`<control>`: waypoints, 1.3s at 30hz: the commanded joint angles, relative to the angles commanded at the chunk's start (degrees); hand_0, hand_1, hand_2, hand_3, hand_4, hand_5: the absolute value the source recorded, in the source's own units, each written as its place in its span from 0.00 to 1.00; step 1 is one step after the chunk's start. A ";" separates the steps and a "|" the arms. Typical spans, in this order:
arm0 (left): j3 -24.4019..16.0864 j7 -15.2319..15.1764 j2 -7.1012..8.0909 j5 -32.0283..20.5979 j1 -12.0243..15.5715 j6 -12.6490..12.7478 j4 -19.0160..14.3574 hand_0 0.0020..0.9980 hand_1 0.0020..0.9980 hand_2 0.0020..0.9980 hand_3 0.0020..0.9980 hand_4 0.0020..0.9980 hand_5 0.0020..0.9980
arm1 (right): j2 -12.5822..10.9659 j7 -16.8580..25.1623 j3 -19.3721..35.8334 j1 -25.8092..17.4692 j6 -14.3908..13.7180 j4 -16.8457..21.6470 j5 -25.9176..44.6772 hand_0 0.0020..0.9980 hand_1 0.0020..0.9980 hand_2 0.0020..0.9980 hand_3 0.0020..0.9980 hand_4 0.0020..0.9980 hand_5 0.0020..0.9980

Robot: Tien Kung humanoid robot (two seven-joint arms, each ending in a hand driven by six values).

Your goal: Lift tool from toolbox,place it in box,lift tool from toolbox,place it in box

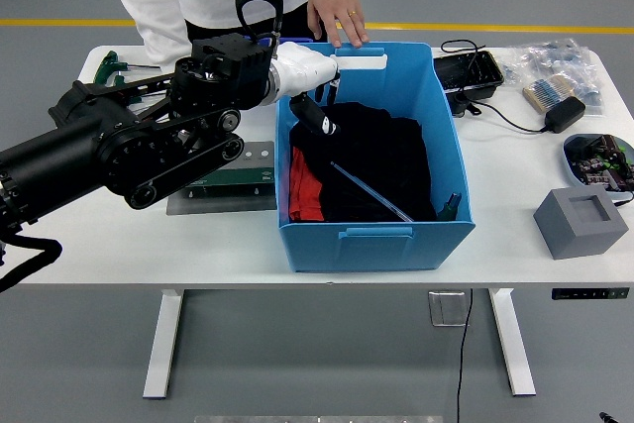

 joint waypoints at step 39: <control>-9.19 6.93 10.69 4.53 9.87 -5.78 -12.99 0.49 0.61 0.67 0.62 0.81 0.60 | 0.40 -0.64 3.05 -1.46 -0.09 0.00 -2.47 0.69 0.66 0.71 0.57 0.78 0.73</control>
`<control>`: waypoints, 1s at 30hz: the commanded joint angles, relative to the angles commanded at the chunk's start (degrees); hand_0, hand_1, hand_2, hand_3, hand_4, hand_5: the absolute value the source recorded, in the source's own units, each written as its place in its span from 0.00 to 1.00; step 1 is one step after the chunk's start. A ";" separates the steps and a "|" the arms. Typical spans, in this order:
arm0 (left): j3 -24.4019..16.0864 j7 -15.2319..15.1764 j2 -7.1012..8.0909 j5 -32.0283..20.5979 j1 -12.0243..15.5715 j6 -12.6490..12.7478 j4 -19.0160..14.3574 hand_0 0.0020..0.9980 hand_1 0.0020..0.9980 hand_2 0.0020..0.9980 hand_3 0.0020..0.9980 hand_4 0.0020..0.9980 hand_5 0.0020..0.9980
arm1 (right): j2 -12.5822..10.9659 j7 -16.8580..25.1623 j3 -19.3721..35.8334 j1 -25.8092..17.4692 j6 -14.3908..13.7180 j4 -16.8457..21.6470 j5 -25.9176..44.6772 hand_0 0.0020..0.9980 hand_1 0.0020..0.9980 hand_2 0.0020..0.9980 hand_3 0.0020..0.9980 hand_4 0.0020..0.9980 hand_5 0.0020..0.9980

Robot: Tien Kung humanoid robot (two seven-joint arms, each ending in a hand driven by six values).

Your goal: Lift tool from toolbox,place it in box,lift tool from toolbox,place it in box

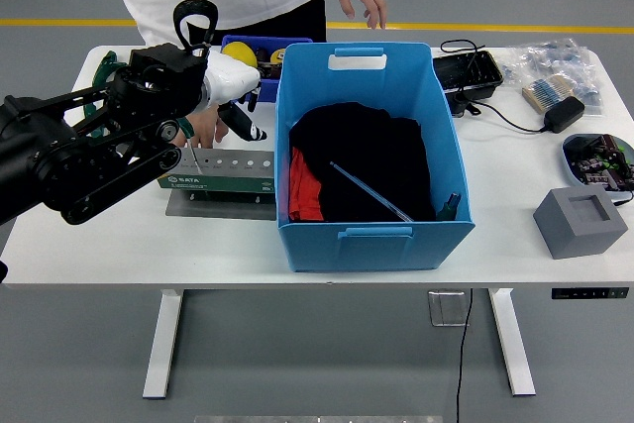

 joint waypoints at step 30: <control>-24.22 -27.58 -0.31 -58.94 36.88 59.99 -23.23 0.75 0.81 0.90 0.93 0.74 0.66 | -0.01 -0.15 2.01 -0.26 -0.05 0.00 -1.97 0.69 0.66 0.71 0.57 0.78 0.72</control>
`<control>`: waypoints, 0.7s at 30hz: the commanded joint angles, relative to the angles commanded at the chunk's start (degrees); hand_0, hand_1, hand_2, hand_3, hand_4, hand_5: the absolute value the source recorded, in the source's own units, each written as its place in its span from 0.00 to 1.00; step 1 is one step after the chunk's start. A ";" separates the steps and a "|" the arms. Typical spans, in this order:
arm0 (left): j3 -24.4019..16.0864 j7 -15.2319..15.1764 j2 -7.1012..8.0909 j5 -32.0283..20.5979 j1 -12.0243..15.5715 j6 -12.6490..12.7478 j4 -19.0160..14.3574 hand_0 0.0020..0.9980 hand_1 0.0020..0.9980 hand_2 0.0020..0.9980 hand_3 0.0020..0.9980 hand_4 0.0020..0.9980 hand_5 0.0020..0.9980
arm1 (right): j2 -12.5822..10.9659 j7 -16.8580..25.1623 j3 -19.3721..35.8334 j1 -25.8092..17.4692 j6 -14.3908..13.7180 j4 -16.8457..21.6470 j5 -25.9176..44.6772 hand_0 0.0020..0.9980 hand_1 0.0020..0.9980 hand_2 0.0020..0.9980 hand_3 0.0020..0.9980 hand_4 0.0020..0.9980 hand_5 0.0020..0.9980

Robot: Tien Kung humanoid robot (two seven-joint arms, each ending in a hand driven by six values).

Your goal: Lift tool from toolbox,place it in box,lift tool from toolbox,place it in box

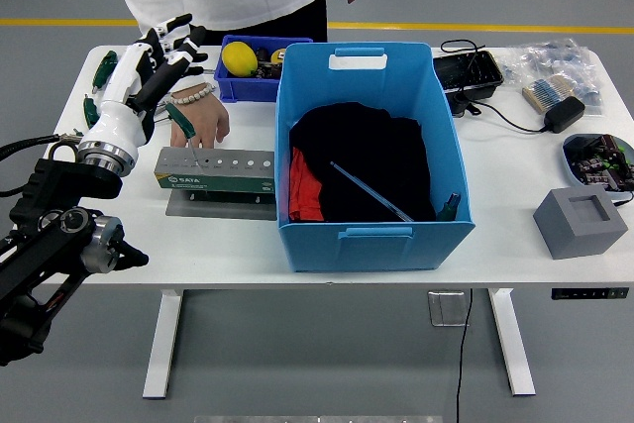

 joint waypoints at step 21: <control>-0.12 -18.76 -5.03 -50.33 8.95 -2.63 -3.30 0.83 0.85 0.97 1.00 0.74 0.81 | 0.45 0.15 -1.63 -0.40 0.07 0.00 1.08 0.68 0.66 0.71 0.57 0.78 0.72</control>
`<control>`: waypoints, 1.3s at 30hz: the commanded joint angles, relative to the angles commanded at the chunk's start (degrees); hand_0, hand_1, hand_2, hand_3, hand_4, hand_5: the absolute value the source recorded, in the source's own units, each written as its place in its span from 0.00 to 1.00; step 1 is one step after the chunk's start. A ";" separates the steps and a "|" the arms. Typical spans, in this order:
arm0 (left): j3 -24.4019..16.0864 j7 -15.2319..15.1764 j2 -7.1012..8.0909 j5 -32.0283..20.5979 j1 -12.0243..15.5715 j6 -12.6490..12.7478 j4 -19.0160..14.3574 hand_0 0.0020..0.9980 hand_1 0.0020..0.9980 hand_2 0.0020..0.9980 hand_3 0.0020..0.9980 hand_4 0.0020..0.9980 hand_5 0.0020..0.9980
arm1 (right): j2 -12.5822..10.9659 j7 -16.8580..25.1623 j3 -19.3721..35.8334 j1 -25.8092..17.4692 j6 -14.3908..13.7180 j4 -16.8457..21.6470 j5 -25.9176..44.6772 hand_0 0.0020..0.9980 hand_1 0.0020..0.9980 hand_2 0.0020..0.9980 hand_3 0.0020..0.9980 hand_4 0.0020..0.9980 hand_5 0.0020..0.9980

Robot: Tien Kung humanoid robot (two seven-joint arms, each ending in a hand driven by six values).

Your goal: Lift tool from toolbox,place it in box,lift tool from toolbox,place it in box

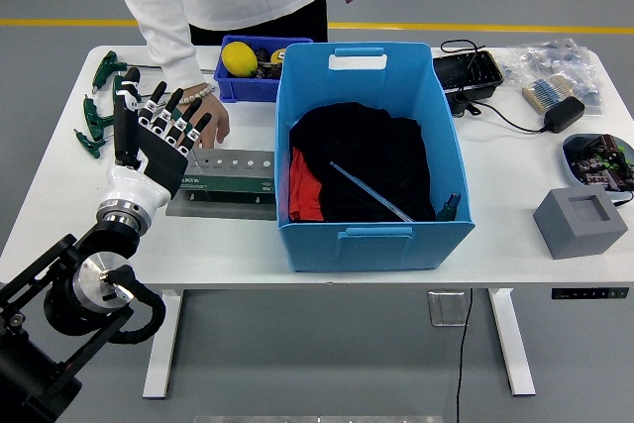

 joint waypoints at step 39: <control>2.00 2.60 -3.67 -16.63 -1.06 -8.94 11.25 0.78 0.80 0.91 1.00 0.76 0.85 | 0.44 0.42 -2.04 0.08 0.15 0.00 2.19 0.68 0.66 0.71 0.57 0.78 0.72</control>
